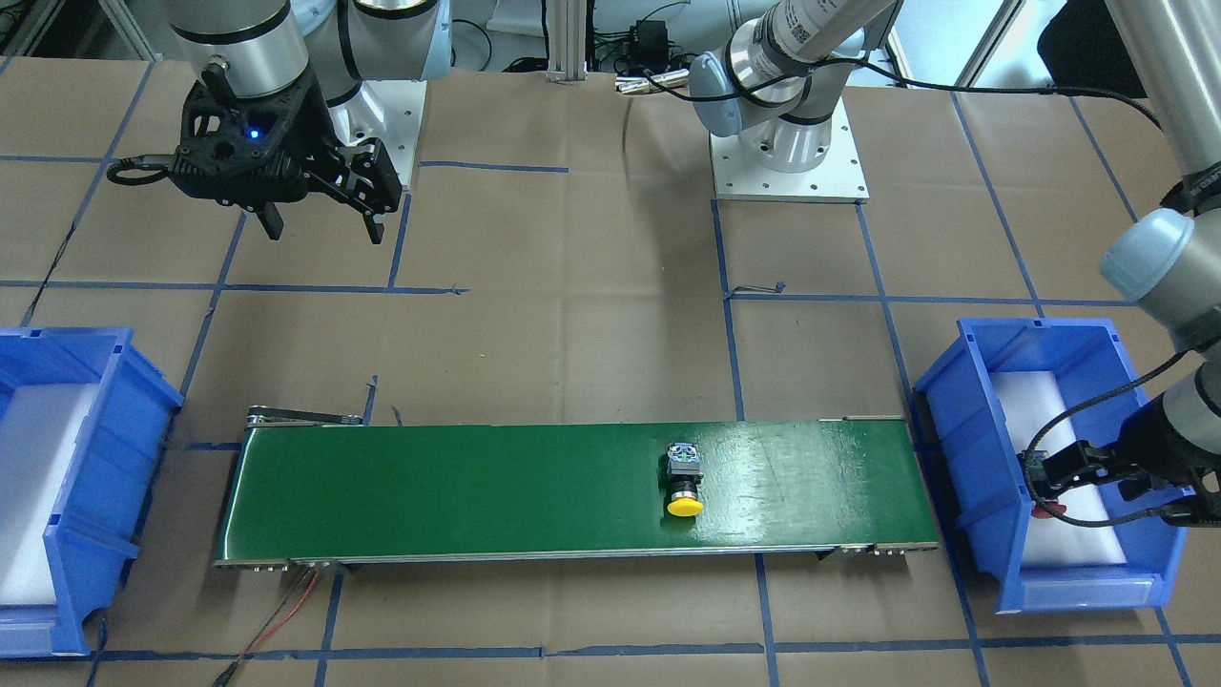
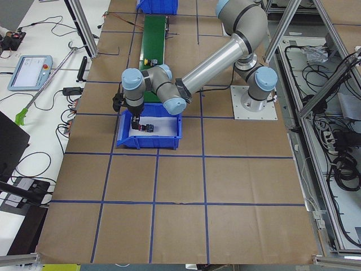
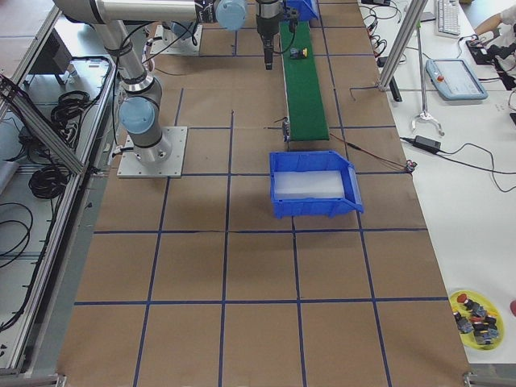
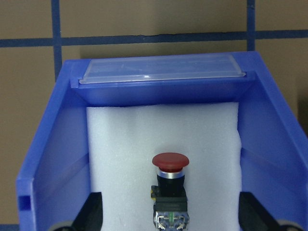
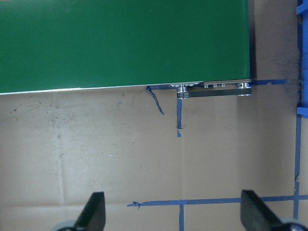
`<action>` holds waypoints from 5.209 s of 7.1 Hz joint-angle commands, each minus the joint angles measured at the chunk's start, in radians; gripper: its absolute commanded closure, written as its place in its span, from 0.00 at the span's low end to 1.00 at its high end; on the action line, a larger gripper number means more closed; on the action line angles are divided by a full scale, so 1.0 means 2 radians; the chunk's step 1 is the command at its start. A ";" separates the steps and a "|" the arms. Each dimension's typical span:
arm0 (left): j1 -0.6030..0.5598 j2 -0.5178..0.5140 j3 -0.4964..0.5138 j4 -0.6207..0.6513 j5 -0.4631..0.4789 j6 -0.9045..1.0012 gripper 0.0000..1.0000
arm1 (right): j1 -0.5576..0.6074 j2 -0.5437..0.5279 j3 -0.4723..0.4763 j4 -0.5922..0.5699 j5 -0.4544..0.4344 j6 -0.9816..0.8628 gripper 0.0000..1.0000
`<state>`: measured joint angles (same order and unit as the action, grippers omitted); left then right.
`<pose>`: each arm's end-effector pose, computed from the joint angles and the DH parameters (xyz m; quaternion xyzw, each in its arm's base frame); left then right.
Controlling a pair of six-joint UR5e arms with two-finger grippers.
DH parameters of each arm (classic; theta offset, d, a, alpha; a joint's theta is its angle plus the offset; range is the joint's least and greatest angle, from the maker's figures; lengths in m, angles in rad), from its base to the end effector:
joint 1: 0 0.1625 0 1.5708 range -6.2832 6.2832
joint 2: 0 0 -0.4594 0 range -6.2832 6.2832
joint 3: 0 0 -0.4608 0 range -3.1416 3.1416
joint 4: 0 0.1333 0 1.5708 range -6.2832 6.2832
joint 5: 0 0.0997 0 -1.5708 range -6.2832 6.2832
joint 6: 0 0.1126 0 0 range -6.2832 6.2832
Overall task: Transport two buttons from left to right
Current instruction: 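Lower the left gripper and grasp the red button, then lift the red button to the conveyor while the right gripper moves over the yellow button, then release the red button on the belt while the right gripper grasps the yellow button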
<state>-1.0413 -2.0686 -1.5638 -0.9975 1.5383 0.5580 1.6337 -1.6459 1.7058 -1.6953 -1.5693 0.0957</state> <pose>0.2527 -0.7030 0.2450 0.0149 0.9989 -0.0437 0.0074 0.1667 -0.5228 0.4871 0.0164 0.9993 -0.0321 0.0033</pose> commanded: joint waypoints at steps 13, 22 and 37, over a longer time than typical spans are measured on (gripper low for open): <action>0.009 0.003 0.005 -0.036 0.005 0.002 0.90 | -0.002 0.076 -0.021 -0.070 0.007 0.000 0.00; -0.047 0.052 0.114 -0.231 0.008 -0.078 0.90 | -0.008 0.185 -0.040 -0.181 0.021 0.008 0.00; -0.178 0.047 -0.047 -0.037 0.007 -0.253 0.00 | -0.028 0.215 -0.025 -0.213 0.045 0.013 0.00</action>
<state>-1.3974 -1.9834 -1.6684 -1.0603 1.5520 0.0532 1.5807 -1.2168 1.6529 -2.1220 -1.4787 0.1207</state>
